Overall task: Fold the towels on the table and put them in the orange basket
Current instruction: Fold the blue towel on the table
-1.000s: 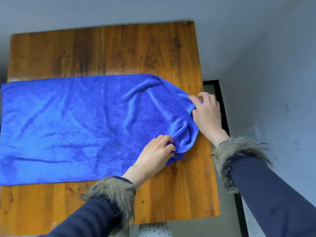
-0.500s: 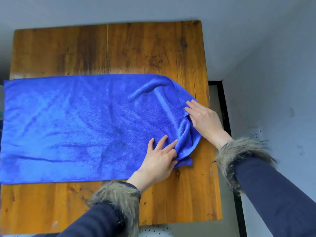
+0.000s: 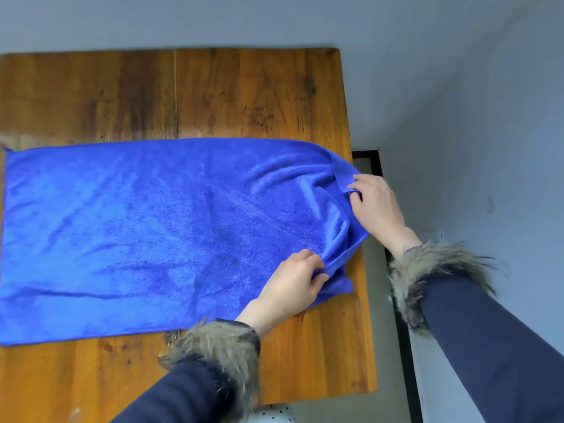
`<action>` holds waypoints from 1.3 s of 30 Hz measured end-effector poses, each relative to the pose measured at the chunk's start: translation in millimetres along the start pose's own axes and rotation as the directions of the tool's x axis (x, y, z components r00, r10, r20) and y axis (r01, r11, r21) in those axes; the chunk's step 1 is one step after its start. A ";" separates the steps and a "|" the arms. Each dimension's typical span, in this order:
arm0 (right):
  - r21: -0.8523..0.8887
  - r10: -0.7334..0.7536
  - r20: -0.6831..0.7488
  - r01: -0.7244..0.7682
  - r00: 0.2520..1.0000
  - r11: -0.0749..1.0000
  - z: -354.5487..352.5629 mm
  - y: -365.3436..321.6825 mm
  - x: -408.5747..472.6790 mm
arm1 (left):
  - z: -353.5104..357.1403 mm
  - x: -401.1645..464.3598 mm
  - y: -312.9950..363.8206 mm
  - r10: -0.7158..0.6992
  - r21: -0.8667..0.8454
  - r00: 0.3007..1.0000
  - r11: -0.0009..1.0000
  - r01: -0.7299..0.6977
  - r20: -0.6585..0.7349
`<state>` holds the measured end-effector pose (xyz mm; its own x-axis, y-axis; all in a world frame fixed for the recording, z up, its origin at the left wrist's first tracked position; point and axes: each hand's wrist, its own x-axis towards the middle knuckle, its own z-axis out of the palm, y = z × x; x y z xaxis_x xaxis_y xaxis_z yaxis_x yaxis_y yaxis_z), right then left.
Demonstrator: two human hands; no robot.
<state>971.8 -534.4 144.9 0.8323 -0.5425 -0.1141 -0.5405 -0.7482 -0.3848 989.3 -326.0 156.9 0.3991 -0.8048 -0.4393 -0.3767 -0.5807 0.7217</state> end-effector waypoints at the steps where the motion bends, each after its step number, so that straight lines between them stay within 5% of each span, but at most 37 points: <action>1: 0.009 0.009 -0.038 -0.009 0.999 1.000 -4.1 -5.8 -1.4 | -7.0 -5.0 1.7 -0.015 -0.038 0.999 0.999 0.014 -0.031; 8: 0.140 0.031 -0.099 -0.017 0.995 0.990 -43.1 -85.0 1.6 | -71.6 -57.5 -8.1 -0.127 -0.218 0.973 0.972 0.085 -0.191; 13: 0.262 -0.034 -0.083 0.055 0.996 0.964 -53.2 -166.2 1.1 | -127.3 -108.2 -40.8 -0.259 -0.313 0.890 0.939 0.141 -0.376; 21: 0.300 -0.185 -0.080 0.201 0.979 0.933 -43.0 -318.5 0.3 | -196.0 -198.4 -99.1 -0.271 -0.339 0.769 0.938 0.075 -0.579; 33: 0.427 -0.118 0.081 0.072 0.990 0.901 52.9 -480.8 12.0 | -234.6 -289.4 -221.4 -0.518 -0.570 0.586 0.814 0.112 -0.623; 39: 0.554 -0.050 0.292 -0.126 0.955 0.823 105.9 -497.5 20.0 | -215.2 -281.6 -270.8 -0.676 -0.631 0.535 0.714 0.304 -0.507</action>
<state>1270.5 -132.6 237.0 0.8581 -0.3693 -0.3567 -0.4811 -0.3355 -0.8099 1158.8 84.2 200.3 0.8919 0.0246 -0.4515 0.3802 -0.5814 0.7193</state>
